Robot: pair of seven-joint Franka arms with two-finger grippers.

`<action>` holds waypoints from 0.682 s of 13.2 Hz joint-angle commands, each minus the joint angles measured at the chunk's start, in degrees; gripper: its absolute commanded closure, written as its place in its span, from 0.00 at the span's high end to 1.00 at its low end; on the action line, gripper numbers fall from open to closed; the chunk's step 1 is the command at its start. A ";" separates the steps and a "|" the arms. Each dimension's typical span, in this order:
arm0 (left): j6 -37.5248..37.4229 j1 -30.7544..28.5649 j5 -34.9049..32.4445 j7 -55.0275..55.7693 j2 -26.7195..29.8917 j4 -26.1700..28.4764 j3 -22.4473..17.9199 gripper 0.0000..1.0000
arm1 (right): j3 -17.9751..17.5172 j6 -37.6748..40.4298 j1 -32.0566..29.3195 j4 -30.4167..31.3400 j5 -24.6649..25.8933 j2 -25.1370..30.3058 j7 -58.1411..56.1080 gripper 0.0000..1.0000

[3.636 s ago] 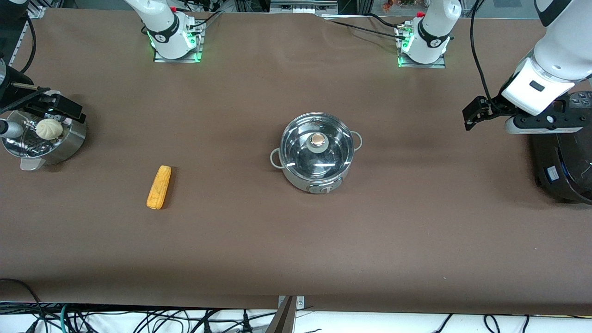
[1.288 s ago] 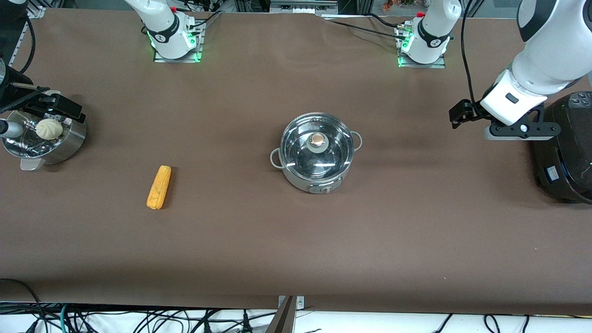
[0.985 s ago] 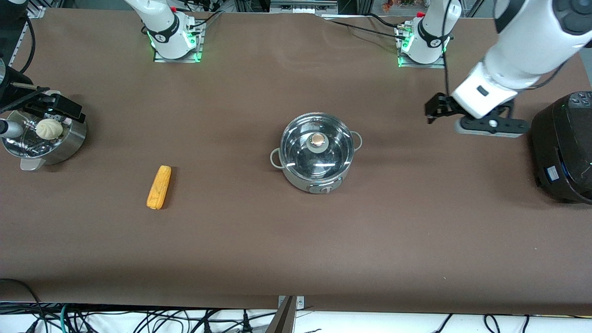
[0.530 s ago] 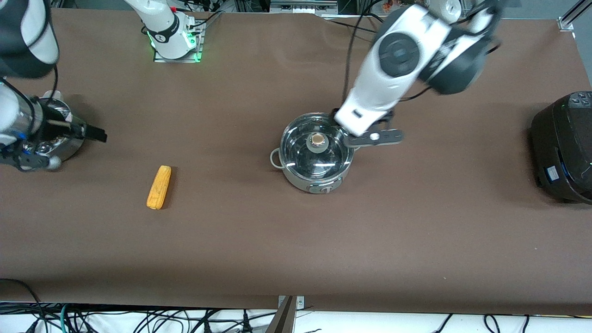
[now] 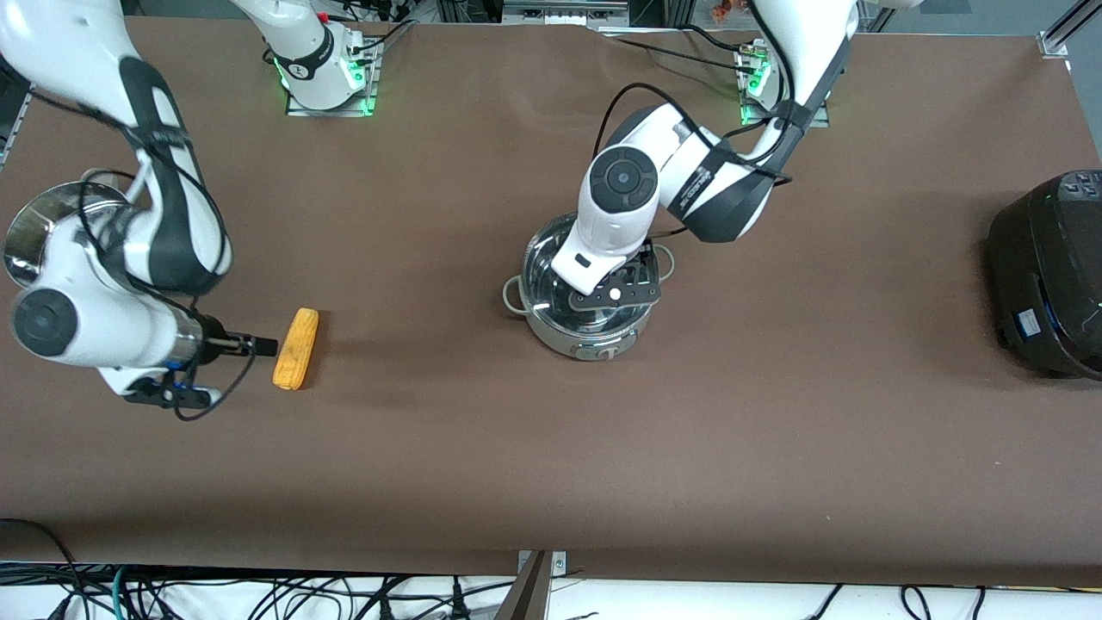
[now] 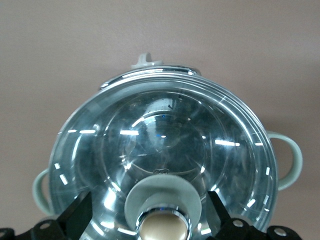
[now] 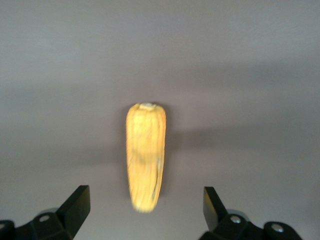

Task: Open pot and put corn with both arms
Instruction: 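Grasp the lid knob with the left gripper while the right gripper grasps the corn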

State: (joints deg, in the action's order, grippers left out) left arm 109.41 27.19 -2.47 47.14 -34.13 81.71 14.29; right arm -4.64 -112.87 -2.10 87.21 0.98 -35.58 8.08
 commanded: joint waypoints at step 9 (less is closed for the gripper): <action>-1.30 2.34 -1.31 -0.20 -0.67 -0.15 0.04 0.30 | -0.46 -16.22 -0.27 11.74 -0.01 -0.46 0.62 1.00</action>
State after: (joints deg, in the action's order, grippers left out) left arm 108.98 29.32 -2.47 47.13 -35.02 81.55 14.46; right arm -4.60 -126.03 -2.26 94.98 0.98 -38.03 8.21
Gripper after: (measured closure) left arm 0.207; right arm 0.000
